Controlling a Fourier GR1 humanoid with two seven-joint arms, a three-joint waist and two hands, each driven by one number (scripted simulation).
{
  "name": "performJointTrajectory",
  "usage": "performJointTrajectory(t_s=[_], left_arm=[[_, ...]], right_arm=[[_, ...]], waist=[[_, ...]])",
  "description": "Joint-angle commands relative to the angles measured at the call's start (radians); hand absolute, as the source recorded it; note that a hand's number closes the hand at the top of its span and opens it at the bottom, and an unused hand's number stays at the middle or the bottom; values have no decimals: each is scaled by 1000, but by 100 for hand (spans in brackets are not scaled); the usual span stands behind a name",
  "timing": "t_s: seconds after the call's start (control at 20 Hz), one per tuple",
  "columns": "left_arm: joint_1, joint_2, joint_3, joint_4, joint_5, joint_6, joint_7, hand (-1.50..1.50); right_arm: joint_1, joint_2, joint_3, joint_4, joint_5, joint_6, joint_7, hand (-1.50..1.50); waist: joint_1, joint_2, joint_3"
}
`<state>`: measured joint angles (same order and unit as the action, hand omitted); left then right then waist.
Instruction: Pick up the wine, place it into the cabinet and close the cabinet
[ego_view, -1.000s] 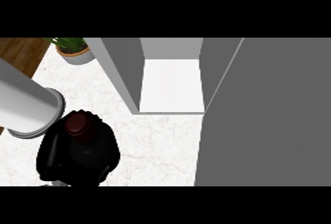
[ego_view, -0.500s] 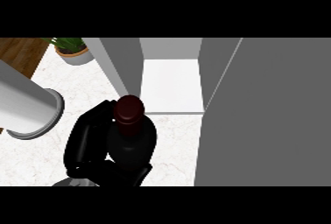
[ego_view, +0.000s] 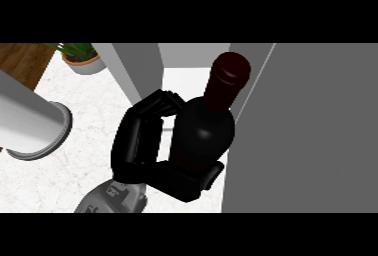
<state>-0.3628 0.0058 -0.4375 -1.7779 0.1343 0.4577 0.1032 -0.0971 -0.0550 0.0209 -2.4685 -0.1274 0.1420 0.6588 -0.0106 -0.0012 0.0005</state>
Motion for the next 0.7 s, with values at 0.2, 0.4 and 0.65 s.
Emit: performJointTrajectory(t_s=[0.2,0.4,0.65], left_arm=[[-125,-6,-27,136,11,146,-42,150],[-181,-6,-32,193,-4,163,-37,150],[-248,-6,-35,246,3,215,-29,150]], right_arm=[[133,27,35,-144,-71,28,-11,-150],[99,-25,-56,-135,-159,51,13,-150],[15,-24,-41,-136,-130,4,75,-150]], waist=[[-7,0,0],[-5,1,0],[-4,0,0]])
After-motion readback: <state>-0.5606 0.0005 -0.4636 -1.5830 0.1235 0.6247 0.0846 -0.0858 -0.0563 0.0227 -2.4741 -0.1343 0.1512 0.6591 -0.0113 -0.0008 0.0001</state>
